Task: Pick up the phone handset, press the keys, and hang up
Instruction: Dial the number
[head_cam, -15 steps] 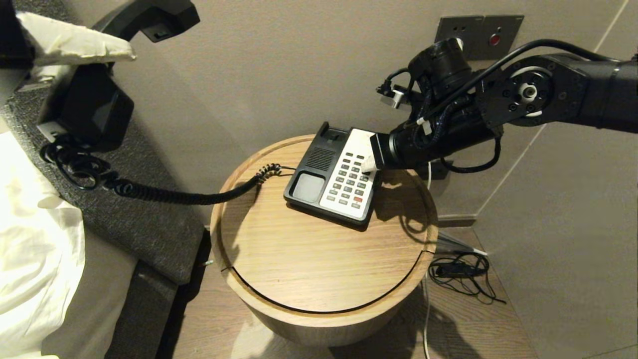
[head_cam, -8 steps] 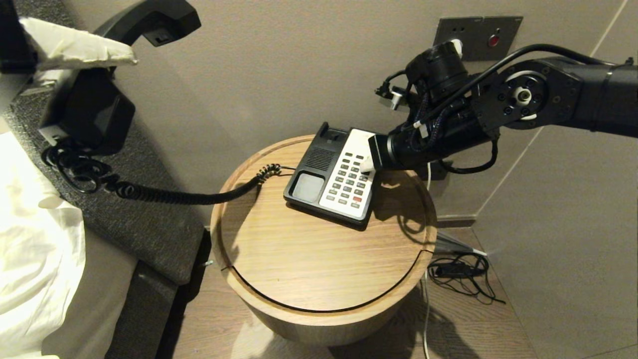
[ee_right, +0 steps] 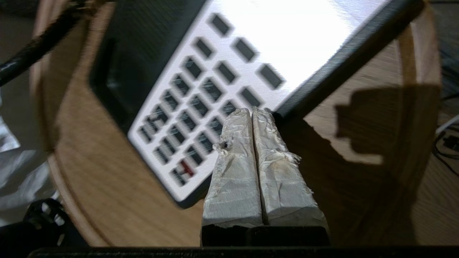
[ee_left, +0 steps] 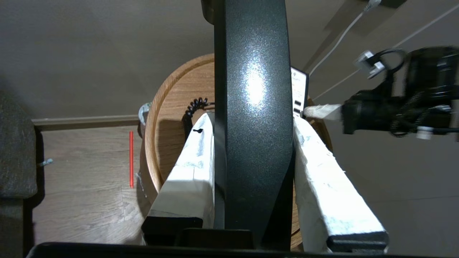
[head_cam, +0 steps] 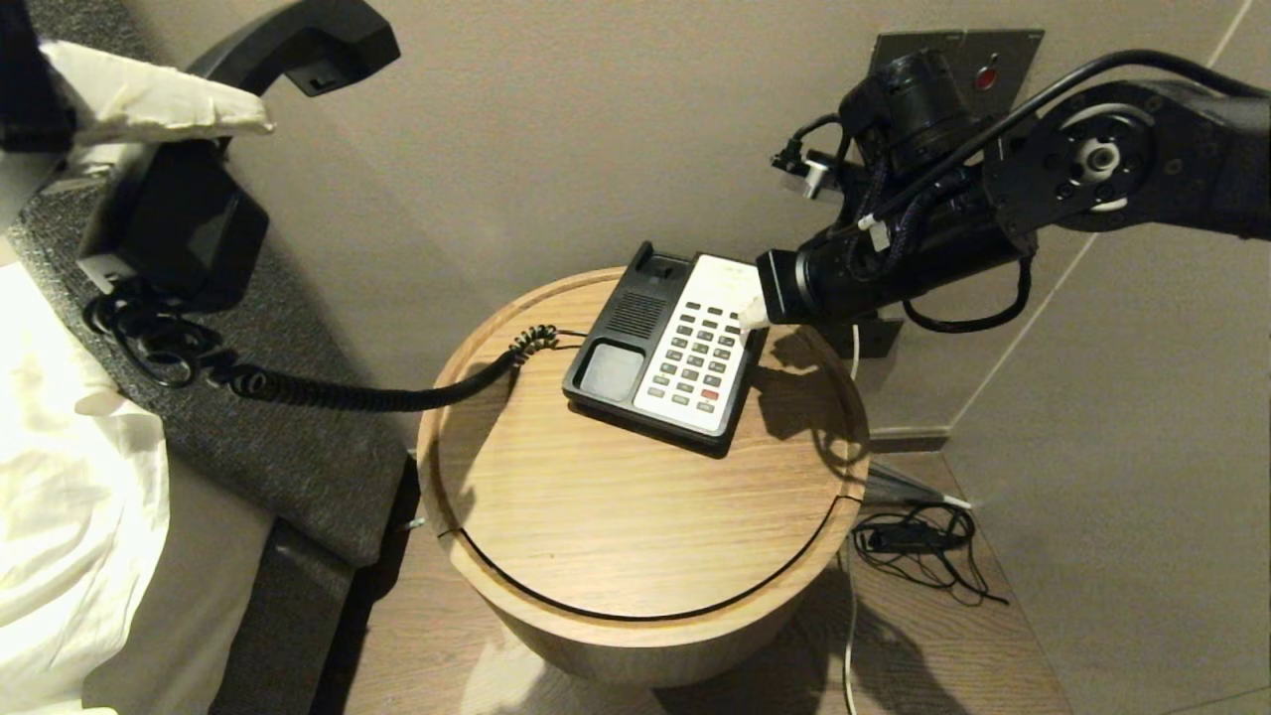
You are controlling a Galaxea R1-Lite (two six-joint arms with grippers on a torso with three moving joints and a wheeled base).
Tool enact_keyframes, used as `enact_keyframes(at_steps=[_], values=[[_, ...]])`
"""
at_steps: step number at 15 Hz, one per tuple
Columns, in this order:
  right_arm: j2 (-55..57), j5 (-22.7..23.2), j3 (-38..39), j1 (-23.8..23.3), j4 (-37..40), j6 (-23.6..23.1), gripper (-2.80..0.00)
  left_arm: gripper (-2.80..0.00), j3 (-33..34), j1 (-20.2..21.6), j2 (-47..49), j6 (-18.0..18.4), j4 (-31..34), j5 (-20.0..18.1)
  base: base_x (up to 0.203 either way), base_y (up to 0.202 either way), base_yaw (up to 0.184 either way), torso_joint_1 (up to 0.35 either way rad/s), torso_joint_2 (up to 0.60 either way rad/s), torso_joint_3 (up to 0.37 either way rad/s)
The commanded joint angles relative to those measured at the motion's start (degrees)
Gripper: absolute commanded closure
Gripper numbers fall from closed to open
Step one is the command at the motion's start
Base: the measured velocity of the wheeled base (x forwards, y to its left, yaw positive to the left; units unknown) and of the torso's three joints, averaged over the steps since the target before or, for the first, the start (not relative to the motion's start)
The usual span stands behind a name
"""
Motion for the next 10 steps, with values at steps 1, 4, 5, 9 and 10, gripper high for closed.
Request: enact_keyframes(at_steps=[1, 4, 5, 9, 10], values=[[-1.81, 0.29, -0.02, 0.39, 0.21, 0.17, 0.0, 0.0, 0.25, 0.05, -0.15, -0.12, 0.1, 0.01, 0.0, 0.0, 0.0, 0.0, 0.0, 0.0], [-1.59, 0.46, -0.02, 1.83, 0.98, 0.31, 0.0, 0.0, 0.34, 0.05, -0.15, -0.12, 0.1, 0.01, 0.0, 0.0, 0.0, 0.0, 0.0, 0.0], [-1.03, 0.46, -0.02, 2.25, 1.25, 0.33, 0.0, 0.0, 0.34, 0.05, -0.15, -0.12, 0.1, 0.01, 0.0, 0.0, 0.0, 0.0, 0.0, 0.0], [1.71, 0.75, -0.02, 3.32, 2.49, 0.34, 0.0, 0.0, 0.96, 0.13, -0.15, -0.21, 0.1, -0.07, 0.0, 0.0, 0.0, 0.0, 0.0, 0.0], [2.31, 0.51, -0.02, 3.63, 2.3, 0.35, 0.0, 0.0, 0.96, 0.13, -0.15, -0.21, 0.1, -0.07, 0.0, 0.0, 0.0, 0.0, 0.0, 0.0]])
